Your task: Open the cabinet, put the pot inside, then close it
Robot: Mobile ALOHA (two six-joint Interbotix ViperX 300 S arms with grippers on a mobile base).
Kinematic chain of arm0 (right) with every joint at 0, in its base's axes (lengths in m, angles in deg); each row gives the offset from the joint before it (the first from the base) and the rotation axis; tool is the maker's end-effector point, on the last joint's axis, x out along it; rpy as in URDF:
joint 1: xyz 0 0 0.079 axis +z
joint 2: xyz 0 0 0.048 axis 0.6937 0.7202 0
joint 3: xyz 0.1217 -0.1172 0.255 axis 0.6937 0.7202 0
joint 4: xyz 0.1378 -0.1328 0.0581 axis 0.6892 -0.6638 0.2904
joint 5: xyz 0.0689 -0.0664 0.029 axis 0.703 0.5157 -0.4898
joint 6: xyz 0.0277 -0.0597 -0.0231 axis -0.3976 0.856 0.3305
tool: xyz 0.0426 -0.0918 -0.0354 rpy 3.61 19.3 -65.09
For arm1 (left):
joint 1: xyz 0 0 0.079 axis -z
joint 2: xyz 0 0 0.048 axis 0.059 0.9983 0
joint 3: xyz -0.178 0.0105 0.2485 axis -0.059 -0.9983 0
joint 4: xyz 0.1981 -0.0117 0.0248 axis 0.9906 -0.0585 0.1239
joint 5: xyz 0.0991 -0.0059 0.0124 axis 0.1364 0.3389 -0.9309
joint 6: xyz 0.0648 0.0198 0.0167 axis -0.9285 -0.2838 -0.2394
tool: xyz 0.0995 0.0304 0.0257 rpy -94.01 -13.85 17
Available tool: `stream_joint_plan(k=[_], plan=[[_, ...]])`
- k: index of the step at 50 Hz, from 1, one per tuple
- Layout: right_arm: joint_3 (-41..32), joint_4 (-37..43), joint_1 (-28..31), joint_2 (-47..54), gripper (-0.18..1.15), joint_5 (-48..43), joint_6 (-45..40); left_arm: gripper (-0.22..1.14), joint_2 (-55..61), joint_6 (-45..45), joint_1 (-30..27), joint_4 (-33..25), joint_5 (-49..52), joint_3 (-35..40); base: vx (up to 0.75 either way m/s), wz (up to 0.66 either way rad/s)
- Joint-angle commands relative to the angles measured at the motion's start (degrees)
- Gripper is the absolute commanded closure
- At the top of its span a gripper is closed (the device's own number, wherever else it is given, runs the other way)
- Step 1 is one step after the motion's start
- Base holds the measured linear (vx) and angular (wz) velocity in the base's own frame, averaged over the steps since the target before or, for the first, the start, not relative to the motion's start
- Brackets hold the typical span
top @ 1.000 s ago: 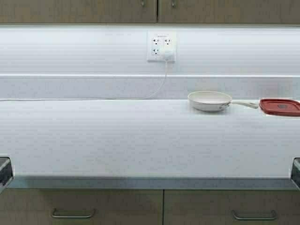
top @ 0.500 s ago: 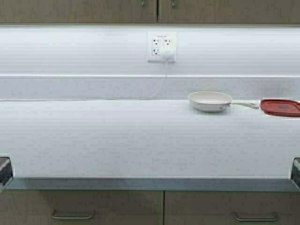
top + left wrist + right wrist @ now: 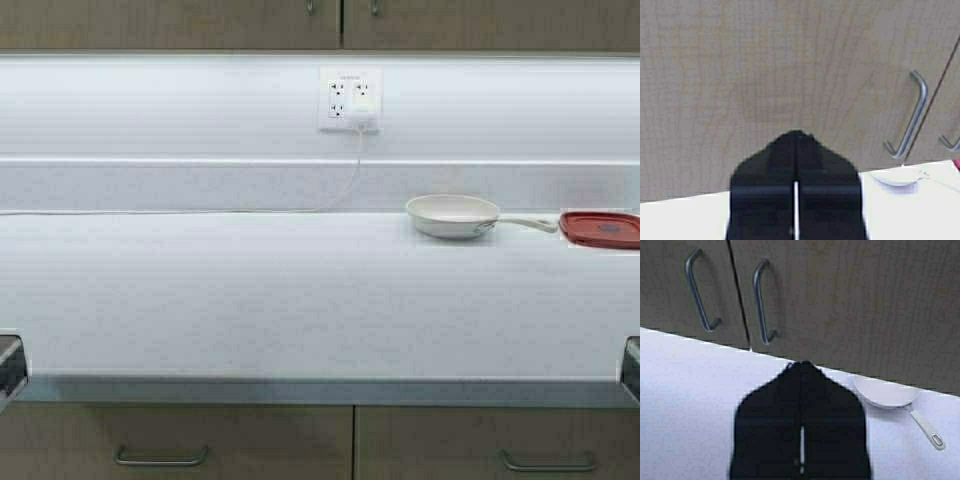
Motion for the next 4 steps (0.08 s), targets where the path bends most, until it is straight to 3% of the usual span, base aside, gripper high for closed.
stream_joint_plan(k=[1,4], plan=[[-1.1,-0.2,0.2,-0.4,0.9,-0.5,0.1,0.88,-0.3,0.2,0.1,-0.2,-0.6,0.3,0.0,0.0],[-0.9,-0.3,0.1,-0.3,0.9,-0.5,0.1,0.88,-0.2,0.2,0.0,-0.2,-0.6,0.2,0.0,0.0]])
